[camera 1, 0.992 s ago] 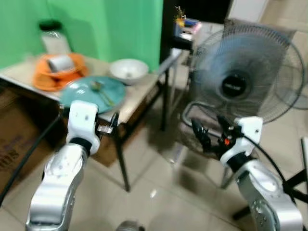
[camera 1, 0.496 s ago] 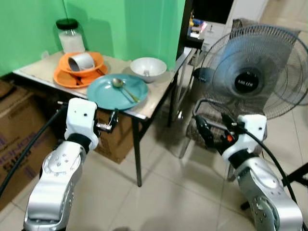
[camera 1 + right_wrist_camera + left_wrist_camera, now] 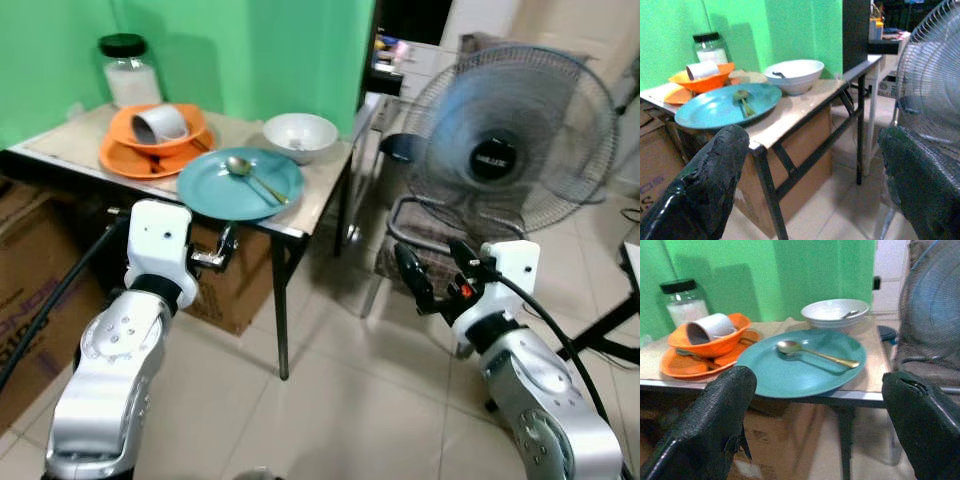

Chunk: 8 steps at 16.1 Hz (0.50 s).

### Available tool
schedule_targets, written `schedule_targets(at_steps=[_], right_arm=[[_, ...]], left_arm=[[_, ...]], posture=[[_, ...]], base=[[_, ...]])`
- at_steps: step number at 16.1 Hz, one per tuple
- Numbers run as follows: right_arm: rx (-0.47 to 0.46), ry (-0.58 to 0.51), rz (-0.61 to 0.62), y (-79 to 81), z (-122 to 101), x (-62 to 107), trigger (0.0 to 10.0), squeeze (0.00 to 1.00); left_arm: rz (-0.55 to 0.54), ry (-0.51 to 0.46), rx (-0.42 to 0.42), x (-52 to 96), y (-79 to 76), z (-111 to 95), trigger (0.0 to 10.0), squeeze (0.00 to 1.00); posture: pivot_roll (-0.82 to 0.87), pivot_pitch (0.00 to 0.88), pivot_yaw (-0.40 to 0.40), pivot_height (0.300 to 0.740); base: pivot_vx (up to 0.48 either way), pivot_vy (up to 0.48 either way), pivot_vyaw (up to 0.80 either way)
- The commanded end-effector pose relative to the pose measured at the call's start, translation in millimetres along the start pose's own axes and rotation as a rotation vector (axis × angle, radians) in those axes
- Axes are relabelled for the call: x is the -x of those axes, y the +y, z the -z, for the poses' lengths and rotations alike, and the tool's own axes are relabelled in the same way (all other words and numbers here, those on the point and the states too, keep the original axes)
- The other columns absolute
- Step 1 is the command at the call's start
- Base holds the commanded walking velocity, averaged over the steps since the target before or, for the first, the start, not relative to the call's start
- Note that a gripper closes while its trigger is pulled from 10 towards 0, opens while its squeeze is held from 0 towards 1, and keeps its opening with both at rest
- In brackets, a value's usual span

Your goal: Setting the table

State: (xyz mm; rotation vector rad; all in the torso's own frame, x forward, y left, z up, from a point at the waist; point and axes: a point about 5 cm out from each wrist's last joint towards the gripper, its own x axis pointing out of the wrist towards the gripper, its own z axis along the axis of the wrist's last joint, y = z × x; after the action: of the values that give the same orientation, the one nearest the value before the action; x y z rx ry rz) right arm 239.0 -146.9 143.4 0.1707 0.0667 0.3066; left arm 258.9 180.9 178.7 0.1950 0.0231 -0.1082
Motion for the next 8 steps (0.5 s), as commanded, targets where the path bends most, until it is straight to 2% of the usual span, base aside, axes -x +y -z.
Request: schedule_targets(at_steps=[1, 2, 8], right_arm=[[0.012, 0.002, -0.014, 0.7, -2.2, -2.0, 10.0, 1.00], [0.014, 0.003, -0.017, 1.1, -2.1, -2.2, 10.0, 1.00], [0.040, 0.006, -0.077, 5.9, -2.3, -3.4, 10.0, 1.00]], left_arm=[[-0.008, 0.009, 0.007, 1.5, 1.2, 2.0, 10.0, 0.00], [-0.008, 0.009, 0.008, 1.7, 1.1, 2.0, 10.0, 0.00], [-0.015, 0.012, 0.008, 4.6, 3.8, 2.5, 10.0, 0.00]], posture=[[0.07, 0.000, -0.039, 0.740], [0.07, 0.000, -0.039, 0.740], [0.07, 0.000, -0.041, 0.740]], base=[[0.000, 0.000, 0.80], [0.000, 0.000, 0.80], [0.000, 0.000, 0.00]])
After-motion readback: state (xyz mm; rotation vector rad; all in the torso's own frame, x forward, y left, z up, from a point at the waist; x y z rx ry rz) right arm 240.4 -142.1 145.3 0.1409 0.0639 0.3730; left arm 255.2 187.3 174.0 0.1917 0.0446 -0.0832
